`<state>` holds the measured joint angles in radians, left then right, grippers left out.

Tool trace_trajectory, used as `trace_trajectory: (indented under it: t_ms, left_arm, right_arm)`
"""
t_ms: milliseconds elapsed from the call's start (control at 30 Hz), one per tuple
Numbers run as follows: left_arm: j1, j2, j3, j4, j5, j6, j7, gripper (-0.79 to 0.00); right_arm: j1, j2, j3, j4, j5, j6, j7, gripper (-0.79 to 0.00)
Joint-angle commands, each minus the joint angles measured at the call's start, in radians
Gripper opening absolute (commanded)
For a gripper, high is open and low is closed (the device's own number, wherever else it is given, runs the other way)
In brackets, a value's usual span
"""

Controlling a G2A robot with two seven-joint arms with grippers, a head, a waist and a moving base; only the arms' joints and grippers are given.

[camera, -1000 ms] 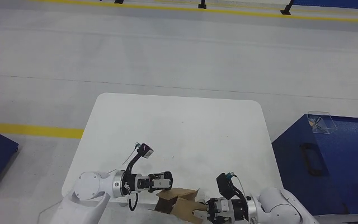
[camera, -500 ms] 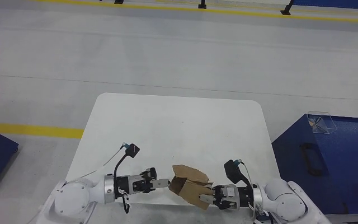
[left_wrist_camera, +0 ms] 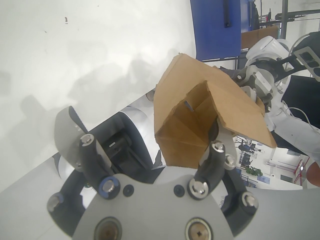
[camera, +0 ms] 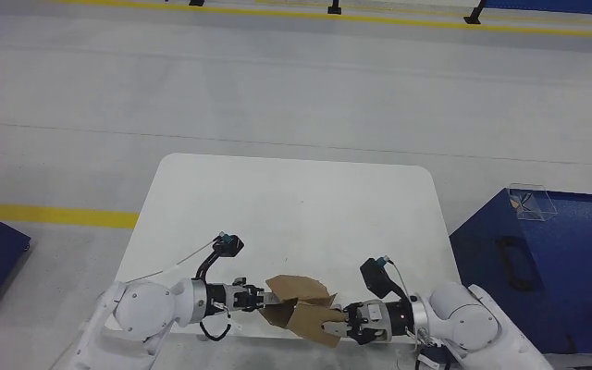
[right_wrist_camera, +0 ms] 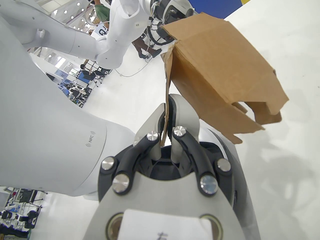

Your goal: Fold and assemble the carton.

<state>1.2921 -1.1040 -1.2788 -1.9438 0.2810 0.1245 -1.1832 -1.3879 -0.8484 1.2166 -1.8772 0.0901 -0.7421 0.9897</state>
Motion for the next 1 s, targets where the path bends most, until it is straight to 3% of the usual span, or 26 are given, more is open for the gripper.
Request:
trace_trajectory:
  t_ms: [0,200,267,333,400,433,467,500,700,967]
  left_arm:
    - [-0.01,0.0,0.009,0.006,-0.007,-0.007,-0.003,0.0]
    - [-0.036,0.001,0.054,0.011,0.014,-0.006,-0.013,0.0]
    - [-0.044,0.001,0.066,0.019,0.011,-0.011,-0.003,-0.114]
    - [-0.053,0.0,0.082,0.027,0.016,-0.01,-0.001,-0.172]
    - [-0.062,-0.001,0.092,0.035,0.002,-0.015,0.001,-0.299]
    - [-0.066,-0.001,0.096,0.04,-0.005,-0.017,0.001,-0.4]
    - [-0.071,-0.001,0.099,0.045,-0.009,-0.018,0.0,-0.526]
    - [-0.075,-0.001,0.103,0.05,-0.01,-0.018,0.002,-0.785]
    - [-0.097,0.0,0.116,0.065,-0.018,-0.002,0.01,-0.785]
    - [-0.135,-0.004,0.103,0.123,-0.157,0.047,0.015,-0.785]
  right_arm:
    - [0.019,0.0,-0.011,0.011,0.028,0.0,0.019,-0.785]
    - [0.07,-0.003,-0.046,0.037,0.085,0.002,0.075,-0.785]
    - [0.083,-0.004,-0.055,0.045,0.093,0.003,0.08,-0.785]
    - [0.093,-0.005,-0.06,0.053,0.098,0.003,0.079,-0.785]
    - [0.101,-0.006,-0.065,0.065,0.109,-0.001,0.079,-0.785]
    - [0.105,-0.006,-0.068,0.071,0.112,-0.002,0.081,-0.785]
    - [0.109,-0.006,-0.069,0.078,0.116,-0.004,0.08,-0.785]
    - [0.111,-0.006,-0.07,0.084,0.121,-0.004,0.08,-0.785]
    - [0.119,-0.006,-0.071,0.107,0.133,-0.015,0.073,-0.785]
    - [0.111,-0.002,-0.061,0.129,0.12,-0.027,0.058,-0.785]
